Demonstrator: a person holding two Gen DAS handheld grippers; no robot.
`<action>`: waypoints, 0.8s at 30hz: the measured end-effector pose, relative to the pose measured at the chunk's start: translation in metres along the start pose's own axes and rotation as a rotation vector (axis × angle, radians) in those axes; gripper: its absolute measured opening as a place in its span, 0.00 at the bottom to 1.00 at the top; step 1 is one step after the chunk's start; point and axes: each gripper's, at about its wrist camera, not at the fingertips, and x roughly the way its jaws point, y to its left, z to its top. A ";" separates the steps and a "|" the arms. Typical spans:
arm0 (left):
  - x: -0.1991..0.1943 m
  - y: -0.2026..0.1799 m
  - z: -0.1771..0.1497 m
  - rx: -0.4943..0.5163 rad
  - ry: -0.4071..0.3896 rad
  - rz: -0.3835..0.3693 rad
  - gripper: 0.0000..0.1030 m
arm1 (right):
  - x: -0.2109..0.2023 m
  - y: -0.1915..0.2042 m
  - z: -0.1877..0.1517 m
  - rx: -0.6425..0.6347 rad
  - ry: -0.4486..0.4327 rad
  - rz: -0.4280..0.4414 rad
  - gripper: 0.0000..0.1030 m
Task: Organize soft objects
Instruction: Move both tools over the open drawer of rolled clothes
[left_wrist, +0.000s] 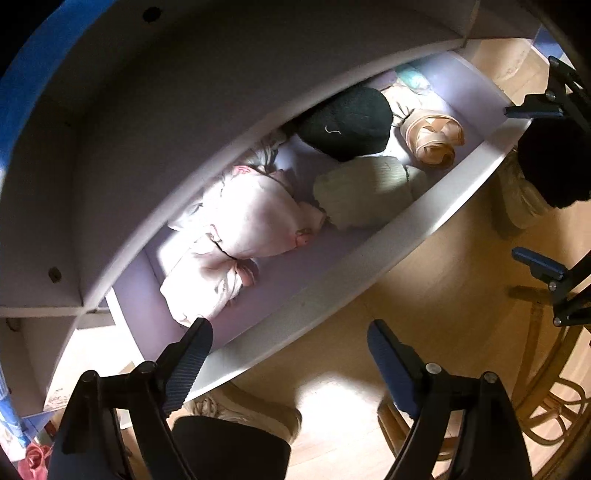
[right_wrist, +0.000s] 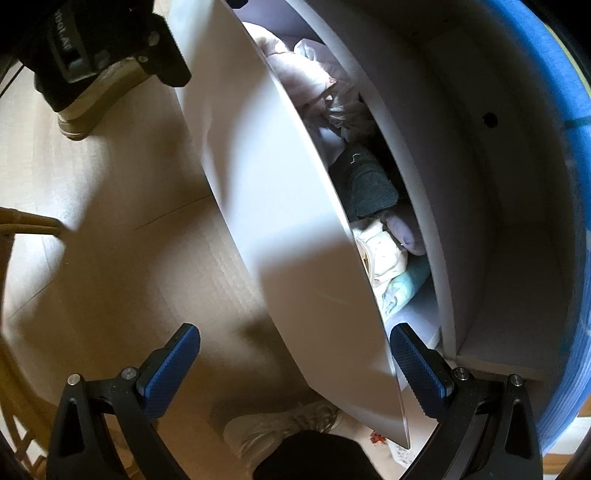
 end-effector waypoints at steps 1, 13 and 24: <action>0.000 -0.001 -0.002 0.007 0.008 -0.004 0.86 | -0.002 0.001 -0.001 -0.001 0.010 0.014 1.00; 0.014 -0.051 -0.050 0.210 0.144 -0.013 0.97 | -0.031 0.013 -0.014 0.014 0.091 0.284 1.00; 0.009 -0.076 -0.070 0.342 0.228 -0.064 0.99 | -0.049 -0.037 -0.010 0.260 0.007 0.674 1.00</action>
